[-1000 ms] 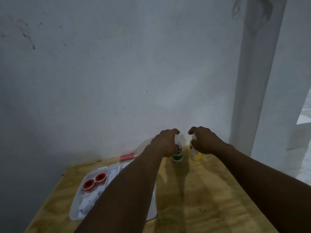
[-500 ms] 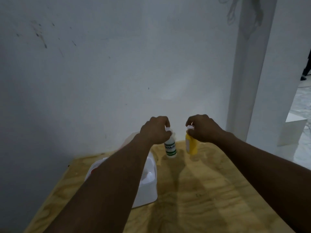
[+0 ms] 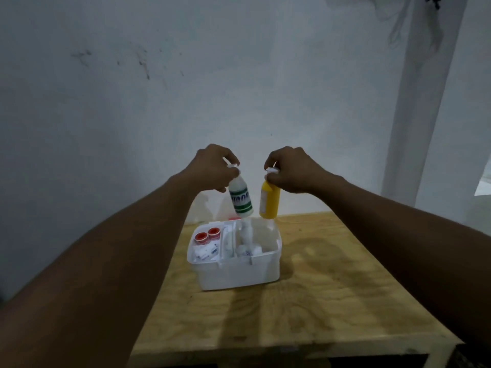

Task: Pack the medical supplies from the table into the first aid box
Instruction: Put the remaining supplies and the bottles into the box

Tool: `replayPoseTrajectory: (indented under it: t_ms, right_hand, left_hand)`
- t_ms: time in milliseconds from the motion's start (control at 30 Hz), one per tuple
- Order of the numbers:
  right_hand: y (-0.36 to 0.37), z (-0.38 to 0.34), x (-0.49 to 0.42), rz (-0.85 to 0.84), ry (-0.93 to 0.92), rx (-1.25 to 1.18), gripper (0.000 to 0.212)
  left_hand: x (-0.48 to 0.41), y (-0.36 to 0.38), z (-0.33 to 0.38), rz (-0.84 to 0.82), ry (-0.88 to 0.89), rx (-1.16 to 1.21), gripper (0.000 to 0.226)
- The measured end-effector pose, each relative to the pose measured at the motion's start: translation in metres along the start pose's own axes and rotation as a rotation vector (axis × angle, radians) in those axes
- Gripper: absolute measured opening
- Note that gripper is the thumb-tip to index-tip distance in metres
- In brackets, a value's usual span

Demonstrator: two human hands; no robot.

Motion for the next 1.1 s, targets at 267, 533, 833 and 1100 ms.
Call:
replayPoseTrajectory:
  t_ms: [267,533,833,1100]
  right_hand:
    - [0.049,-0.007,0.025,-0.138,-0.003,-0.019,0.022]
    - [0.07,0.0,0.034,-0.261,0.006,0.004,0.023]
    - [0.089,0.005,0.036,-0.372,0.019,0.019,0.03]
    - [0.093,0.006,0.035,-0.406,0.019,-0.006,0.033]
  left_hand:
    - [0.015,0.026,-0.028,-0.112,0.003,0.047,0.018]
    - [0.009,0.059,-0.041,-0.219,-0.031,0.04,0.019]
    - [0.007,0.087,-0.059,-0.326,-0.092,-0.001,0.029]
    - [0.005,0.093,-0.06,-0.363,-0.05,-0.131,0.032]
Point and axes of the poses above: each hand's wrist, its own x-axis away from the middle knuckle, its own y-axis out of the palm, z = x × y, the point moved 2 cm from there along -x, towards the middle knuckle, and after that the axes turned 14 degrees about -z, right-handed, at the moved point
